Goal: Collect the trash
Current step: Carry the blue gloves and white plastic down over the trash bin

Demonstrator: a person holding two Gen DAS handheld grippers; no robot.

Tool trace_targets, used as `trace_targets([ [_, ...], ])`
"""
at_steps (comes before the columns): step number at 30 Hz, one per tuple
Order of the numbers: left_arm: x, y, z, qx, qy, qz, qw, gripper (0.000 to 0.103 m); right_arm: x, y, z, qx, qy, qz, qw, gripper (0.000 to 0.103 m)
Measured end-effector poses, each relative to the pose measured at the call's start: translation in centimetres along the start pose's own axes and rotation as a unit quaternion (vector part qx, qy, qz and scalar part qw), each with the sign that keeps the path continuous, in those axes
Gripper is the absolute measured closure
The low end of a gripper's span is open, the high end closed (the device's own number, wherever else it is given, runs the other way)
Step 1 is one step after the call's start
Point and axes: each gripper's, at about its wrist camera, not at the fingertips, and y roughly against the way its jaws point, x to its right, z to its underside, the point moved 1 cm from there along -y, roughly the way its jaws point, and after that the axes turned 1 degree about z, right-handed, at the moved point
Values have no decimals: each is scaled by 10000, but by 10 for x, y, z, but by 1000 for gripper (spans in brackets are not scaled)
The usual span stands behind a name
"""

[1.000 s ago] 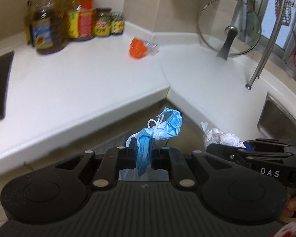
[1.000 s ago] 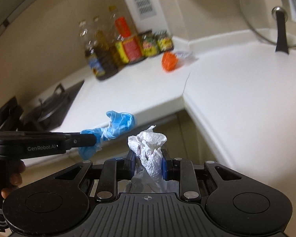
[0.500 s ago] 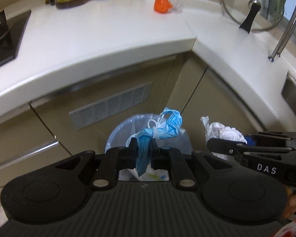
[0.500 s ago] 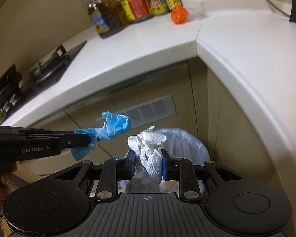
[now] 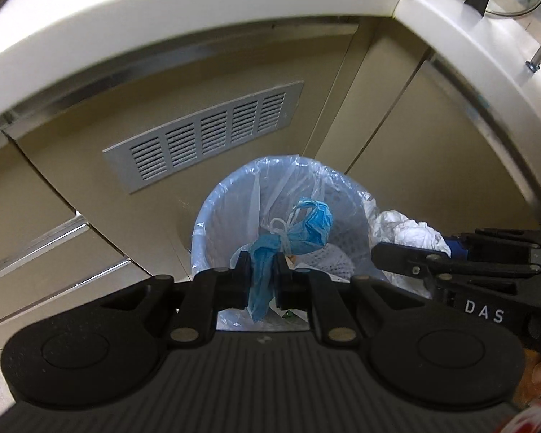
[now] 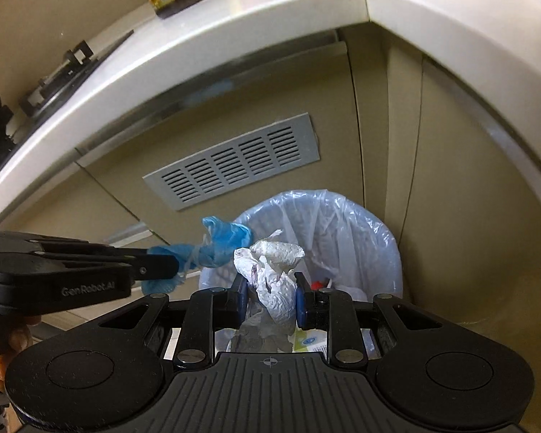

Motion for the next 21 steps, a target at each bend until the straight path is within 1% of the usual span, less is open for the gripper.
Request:
trace_targets([
  [7, -1, -28, -6, -139, 36, 21, 9999, 92, 2, -24, 0, -121, 8, 118, 9999, 77],
  [13, -1, -52, -7, -278, 74, 27, 9996, 92, 8, -47, 1, -223, 52, 137, 9996, 77],
  [21, -6, -87, -5, -492, 304, -45, 9983, 92, 22, -83, -1, -380, 152, 143, 9991, 77],
])
